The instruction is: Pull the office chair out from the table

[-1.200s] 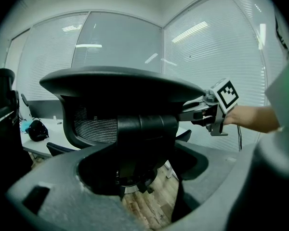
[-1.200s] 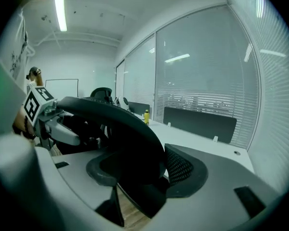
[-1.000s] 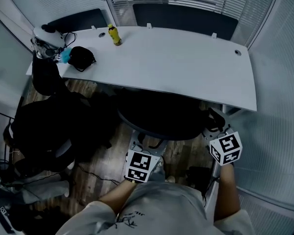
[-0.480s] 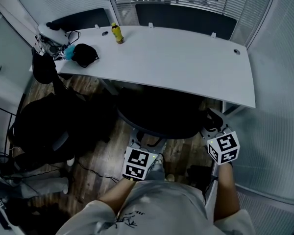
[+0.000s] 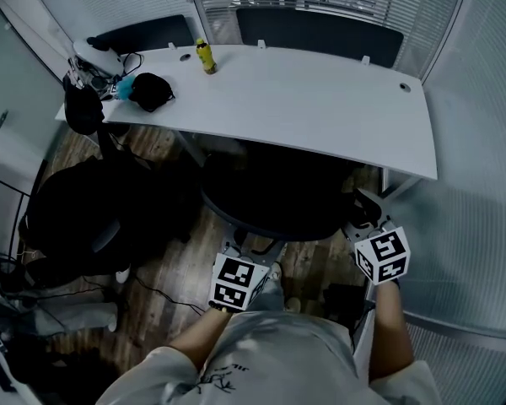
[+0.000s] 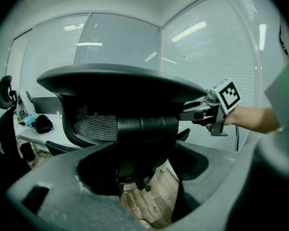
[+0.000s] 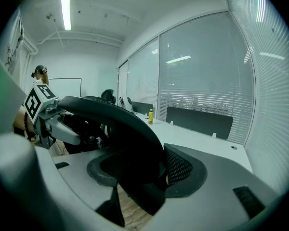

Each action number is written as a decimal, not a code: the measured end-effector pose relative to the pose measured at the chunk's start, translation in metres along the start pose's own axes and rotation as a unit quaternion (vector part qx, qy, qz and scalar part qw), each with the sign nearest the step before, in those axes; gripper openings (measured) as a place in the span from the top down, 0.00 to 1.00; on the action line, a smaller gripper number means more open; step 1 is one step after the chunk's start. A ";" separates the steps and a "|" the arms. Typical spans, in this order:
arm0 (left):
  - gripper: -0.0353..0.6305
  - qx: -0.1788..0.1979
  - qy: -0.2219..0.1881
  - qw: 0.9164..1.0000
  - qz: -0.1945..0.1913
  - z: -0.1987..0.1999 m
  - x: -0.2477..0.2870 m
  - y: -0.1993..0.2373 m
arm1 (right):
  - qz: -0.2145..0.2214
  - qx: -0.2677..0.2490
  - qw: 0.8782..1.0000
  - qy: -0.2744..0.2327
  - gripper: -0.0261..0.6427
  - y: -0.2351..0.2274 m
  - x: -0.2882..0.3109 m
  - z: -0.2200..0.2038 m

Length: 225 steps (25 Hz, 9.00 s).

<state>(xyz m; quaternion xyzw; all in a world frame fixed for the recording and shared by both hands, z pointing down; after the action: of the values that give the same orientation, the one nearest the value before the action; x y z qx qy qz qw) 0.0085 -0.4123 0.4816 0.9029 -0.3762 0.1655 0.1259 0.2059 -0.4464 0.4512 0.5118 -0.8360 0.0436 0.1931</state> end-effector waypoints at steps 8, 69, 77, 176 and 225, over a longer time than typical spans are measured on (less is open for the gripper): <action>0.47 -0.004 0.004 1.000 -0.001 -0.006 -0.013 -0.017 | 0.005 -0.004 1.000 -0.001 0.64 0.009 -0.018 -0.007; 0.47 -0.002 0.010 1.000 -0.006 -0.090 -0.179 -0.122 | 0.017 -0.011 1.000 0.012 0.64 0.151 -0.167 -0.050; 0.47 0.004 0.005 1.000 -0.009 -0.107 -0.217 -0.132 | 0.011 -0.010 1.000 0.012 0.64 0.187 -0.194 -0.054; 0.47 0.002 -0.001 1.000 -0.004 -0.224 -0.464 -0.294 | 0.024 -0.015 1.000 0.007 0.64 0.393 -0.423 -0.114; 0.84 -0.004 -0.029 0.999 -0.014 -0.231 -0.508 -0.352 | 0.039 0.083 0.996 0.015 0.95 0.494 -0.492 -0.131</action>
<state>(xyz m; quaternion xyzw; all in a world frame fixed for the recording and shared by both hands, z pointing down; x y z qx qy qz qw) -0.1207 0.2339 0.4566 0.9118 -0.3680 0.1364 0.1207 0.0083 0.2348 0.4525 0.4921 -0.8459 0.1277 0.1609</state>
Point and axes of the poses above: the fingertips, and each gripper's own axes: x forward along the fingers, y to its left, z out of its top, the point moved 4 cm from there along -x, backward along the fingers, and after that the axes turned 5 degrees about -z, right-handed, at the moved point
